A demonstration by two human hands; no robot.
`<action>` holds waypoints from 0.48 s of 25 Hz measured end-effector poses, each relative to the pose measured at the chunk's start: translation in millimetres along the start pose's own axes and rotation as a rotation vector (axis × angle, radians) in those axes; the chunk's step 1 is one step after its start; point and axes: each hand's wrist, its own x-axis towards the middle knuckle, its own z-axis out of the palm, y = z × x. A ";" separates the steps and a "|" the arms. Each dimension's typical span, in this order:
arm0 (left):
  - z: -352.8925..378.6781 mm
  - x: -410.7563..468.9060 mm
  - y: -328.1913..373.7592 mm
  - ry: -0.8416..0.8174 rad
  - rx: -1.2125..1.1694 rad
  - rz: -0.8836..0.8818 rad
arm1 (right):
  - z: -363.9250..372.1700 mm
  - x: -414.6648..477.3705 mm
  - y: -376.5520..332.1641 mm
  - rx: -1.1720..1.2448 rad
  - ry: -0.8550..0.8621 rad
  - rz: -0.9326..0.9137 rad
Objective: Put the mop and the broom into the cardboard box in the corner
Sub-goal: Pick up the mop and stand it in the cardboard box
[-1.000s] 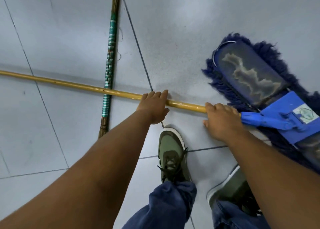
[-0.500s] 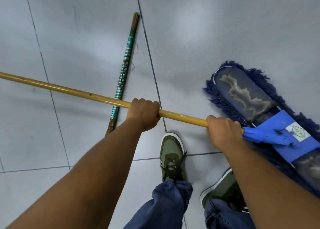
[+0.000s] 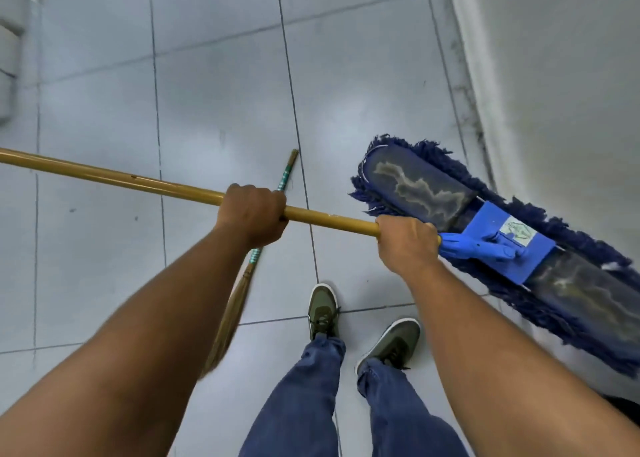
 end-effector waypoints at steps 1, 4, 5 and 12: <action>-28.8 -12.5 -1.5 0.008 -0.024 -0.006 | -27.7 -16.3 1.3 -0.003 0.014 0.004; -106.3 -59.8 -8.6 0.039 -0.078 -0.018 | -101.1 -71.3 0.5 -0.011 0.065 0.004; -127.9 -74.6 -11.0 0.053 -0.077 -0.012 | -118.9 -88.2 -0.5 -0.006 0.087 0.001; -190.7 -107.5 -35.4 0.448 -0.152 -0.185 | -187.6 -151.0 -11.6 -0.004 0.260 -0.063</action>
